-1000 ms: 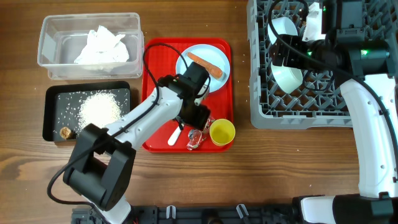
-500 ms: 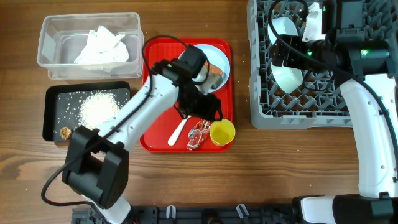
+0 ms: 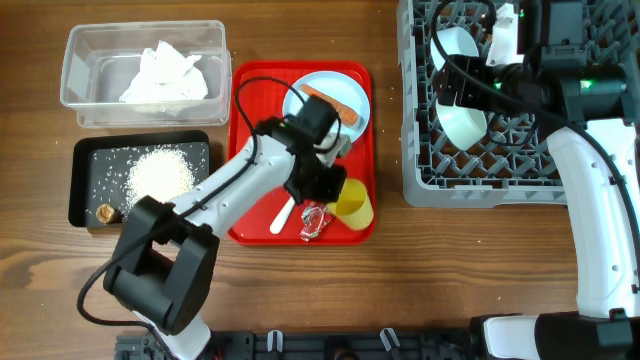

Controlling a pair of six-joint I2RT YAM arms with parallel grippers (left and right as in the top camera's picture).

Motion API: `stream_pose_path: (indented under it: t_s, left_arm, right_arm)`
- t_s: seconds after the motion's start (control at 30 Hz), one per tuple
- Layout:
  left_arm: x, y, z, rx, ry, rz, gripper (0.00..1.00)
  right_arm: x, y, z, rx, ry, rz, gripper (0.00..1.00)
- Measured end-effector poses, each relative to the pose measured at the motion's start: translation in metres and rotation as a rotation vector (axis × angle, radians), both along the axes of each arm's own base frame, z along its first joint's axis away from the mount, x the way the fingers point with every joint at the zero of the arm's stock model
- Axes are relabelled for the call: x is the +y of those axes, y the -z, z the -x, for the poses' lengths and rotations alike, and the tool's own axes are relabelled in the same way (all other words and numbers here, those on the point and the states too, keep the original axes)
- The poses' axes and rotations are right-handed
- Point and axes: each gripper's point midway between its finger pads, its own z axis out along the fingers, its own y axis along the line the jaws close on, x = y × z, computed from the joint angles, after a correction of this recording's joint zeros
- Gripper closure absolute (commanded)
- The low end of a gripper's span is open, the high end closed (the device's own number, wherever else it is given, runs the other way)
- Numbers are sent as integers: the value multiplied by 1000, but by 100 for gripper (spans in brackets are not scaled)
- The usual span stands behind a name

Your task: Sort waste into correct bins and load items into the dishwasher rack

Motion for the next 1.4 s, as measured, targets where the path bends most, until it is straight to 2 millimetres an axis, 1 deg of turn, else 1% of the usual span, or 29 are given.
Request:
stream_pose_path:
  t_s: [0.03, 0.07, 0.1, 0.13, 0.17, 0.2, 0.23, 0.27, 0.3, 0.37, 0.43, 0.47, 0.53, 0.63, 0.73, 0.77, 0.8, 0.87, 0.9, 0.93, 1.0, 1.07, 1.13, 1.2, 1.27, 1.37, 1.4]
  left_arm:
    - [-3, -11, -8, -3, -16, 35, 96]
    - [-4, -29, -20, -17, -38, 86, 96]
    - [-3, -52, -34, -35, -68, 157, 96]
    - [2, -70, -45, -61, -94, 203, 96]
    - [13, -105, -62, -101, -137, 318, 96]
    - [26, -132, -76, -139, -169, 420, 96]
    - [42, -156, -90, -176, -200, 523, 96]
    - [56, -172, -101, -201, -218, 602, 96]
    - [65, -191, -110, -238, -206, 703, 96]
    - [81, -229, -117, -294, -148, 897, 96]
    - [86, -249, -111, -284, -100, 1001, 96]
    - [86, -253, -107, -265, -83, 1029, 96]
    - [84, -259, -100, -236, -57, 1070, 96]
    - [83, -263, -96, -213, -44, 1094, 96]
    - [83, -264, -95, -210, -41, 1098, 96]
    - [83, -264, -95, -211, -41, 1097, 96]
    - [84, -264, -96, -211, -42, 1098, 96]
    - [83, -264, -95, -209, -39, 1100, 96]
    - [83, -265, -94, -207, -36, 1104, 92]
    - [83, -265, -94, -207, -33, 1106, 86]
    - [83, -265, -94, -207, -30, 1108, 77]
    - [83, -265, -93, -201, -34, 1109, 62]
    - [83, -265, -93, -198, -36, 1109, 61]
    - [83, -265, -94, -202, -34, 1108, 62]
    - [83, -263, -95, -203, -49, 1095, 59]
    - [84, -254, -101, -205, -96, 1050, 56]
    - [85, -251, -104, -209, -114, 1032, 56]
  right_arm:
    - [1, -1, -1, -4, -3, -5, 11]
    - [3, -2, -1, -7, -10, -14, 11]
    - [6, -3, -2, -12, -20, -29, 10]
    - [13, -7, -4, -31, -43, -61, 10]
    - [20, -13, -8, -59, -71, -94, 8]
    - [28, -20, -11, -85, -107, -135, 6]
    - [41, -28, -16, -133, -169, -188, 5]
    - [49, -33, -17, -162, -212, -222, 3]
    - [64, -41, -20, -214, -290, -276, 2]
    - [91, -54, -21, -302, -433, -362, 0]
    - [124, -75, -15, -425, -617, -463, 0]
    - [140, -86, -8, -478, -701, -506, 0]
    - [163, -97, 4, -528, -804, -559, 0]
    - [188, -101, 18, -537, -891, -601, 2]
    - [219, -85, 29, -481, -962, -641, 12]
    - [225, -83, 31, -475, -983, -651, 16]
    - [231, -83, 35, -477, -1005, -663, 21]
    - [239, -87, 40, -500, -1038, -668, 39]
    - [240, -87, 41, -501, -1039, -671, 41]
    - [240, -88, 41, -505, -1044, -673, 41]
    - [240, -89, 41, -505, -1045, -675, 42]
    - [239, -89, 40, -508, -1042, -674, 44]
    - [233, -89, 36, -510, -1030, -672, 47]
    - [217, -89, 25, -514, -995, -666, 47]
    - [199, -83, 15, -484, -942, -661, 46]
    - [150, -69, -10, -441, -807, -635, 44]
    - [129, -61, -18, -415, -742, -623, 42]
